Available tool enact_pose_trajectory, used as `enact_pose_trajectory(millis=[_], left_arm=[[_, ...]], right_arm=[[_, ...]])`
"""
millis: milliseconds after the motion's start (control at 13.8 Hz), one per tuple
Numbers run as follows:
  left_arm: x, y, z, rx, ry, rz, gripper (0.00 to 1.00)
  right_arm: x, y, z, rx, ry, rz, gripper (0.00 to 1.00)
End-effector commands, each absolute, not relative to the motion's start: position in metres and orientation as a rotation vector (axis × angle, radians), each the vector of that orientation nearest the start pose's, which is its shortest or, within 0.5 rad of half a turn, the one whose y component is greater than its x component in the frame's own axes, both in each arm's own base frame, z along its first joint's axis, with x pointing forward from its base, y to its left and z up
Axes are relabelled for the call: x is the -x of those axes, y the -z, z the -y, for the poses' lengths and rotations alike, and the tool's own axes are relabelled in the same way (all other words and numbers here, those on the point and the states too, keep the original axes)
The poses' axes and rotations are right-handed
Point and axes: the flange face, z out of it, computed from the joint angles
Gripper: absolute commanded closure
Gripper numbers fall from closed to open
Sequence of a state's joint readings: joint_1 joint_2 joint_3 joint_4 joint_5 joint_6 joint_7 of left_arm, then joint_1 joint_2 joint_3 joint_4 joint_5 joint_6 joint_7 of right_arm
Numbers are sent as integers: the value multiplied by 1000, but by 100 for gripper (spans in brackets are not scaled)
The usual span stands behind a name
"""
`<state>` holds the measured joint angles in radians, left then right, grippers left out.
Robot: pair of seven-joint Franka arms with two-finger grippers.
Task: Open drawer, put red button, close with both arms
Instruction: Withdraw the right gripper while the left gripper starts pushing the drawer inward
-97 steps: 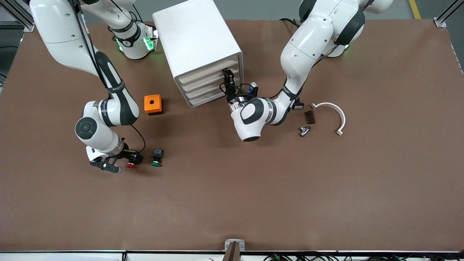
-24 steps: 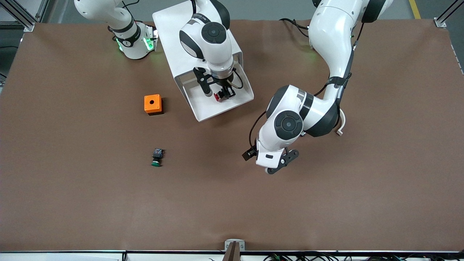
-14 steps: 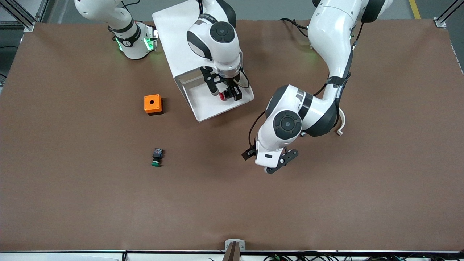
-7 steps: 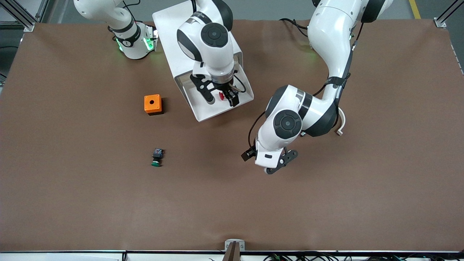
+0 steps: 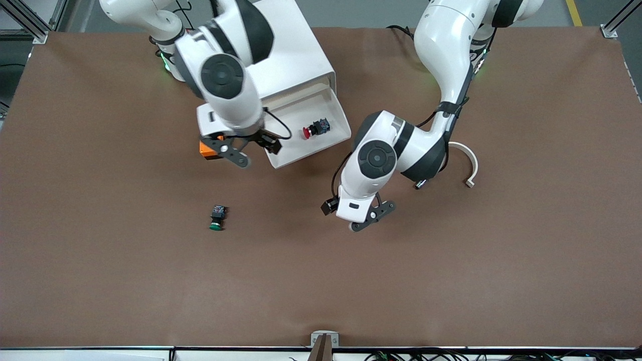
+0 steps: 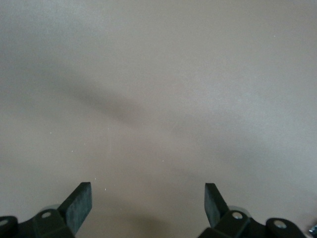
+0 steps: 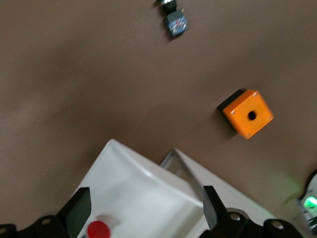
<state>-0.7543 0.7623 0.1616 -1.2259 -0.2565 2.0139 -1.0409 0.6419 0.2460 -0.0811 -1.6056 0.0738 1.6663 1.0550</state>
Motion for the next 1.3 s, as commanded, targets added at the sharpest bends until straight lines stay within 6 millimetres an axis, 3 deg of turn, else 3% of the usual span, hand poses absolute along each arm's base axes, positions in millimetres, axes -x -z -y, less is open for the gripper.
enact_pose_trajectory(millis=[0,361,578,795,1228], left_arm=[[-571,-328,466,3146,-59,744,0],[-540,-328,502,3164,-77,676,0],[-513,-314,522,3143,-119,642,0],[-488,-305,537,3114,-157,602,0],[-451,-300,555,3039,-276,603,0]], right_arm=[[-528,-512,-259,3143,-314,-607,0],[-548,-553,-116,3125,-348,-274,0],[-550,-568,-60,3131,-303,-167,0],[-552,-572,-24,3141,-284,-104,0],[-556,-580,15,3165,-208,-2,0]])
